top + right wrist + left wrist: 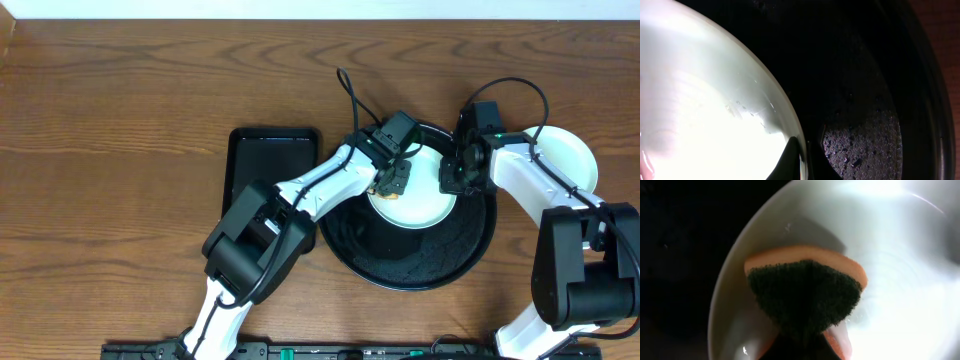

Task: Clean dirty plates on tray and stack at the side
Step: 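Scrub the green plate with the sponge in the left gripper, then return the sponge onto the black rectangular tray with the left gripper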

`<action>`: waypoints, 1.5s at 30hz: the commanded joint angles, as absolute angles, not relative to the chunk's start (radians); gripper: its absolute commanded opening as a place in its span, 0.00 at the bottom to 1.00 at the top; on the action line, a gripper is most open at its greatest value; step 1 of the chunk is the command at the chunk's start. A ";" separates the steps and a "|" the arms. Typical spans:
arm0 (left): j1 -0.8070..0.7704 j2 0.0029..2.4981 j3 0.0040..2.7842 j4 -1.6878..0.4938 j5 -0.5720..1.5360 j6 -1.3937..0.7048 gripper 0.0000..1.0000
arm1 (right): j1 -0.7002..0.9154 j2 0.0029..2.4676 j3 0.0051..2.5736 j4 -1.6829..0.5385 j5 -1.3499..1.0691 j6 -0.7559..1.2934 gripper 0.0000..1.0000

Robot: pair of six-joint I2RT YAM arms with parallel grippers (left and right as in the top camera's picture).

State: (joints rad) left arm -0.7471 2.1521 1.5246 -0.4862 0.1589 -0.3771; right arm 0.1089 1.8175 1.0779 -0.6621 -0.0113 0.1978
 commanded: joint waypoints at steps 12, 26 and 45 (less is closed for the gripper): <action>-0.729 2.264 1.544 -0.398 0.612 -0.374 0.11 | 0.120 1.824 1.069 -0.665 -0.031 0.202 0.01; -0.553 1.804 1.573 -0.543 0.585 -0.375 0.12 | 0.120 1.824 1.069 -0.665 -0.031 0.201 0.01; -0.345 1.805 1.267 -0.770 -0.102 -0.312 0.15 | 0.120 1.824 1.069 -0.665 -0.031 0.202 0.01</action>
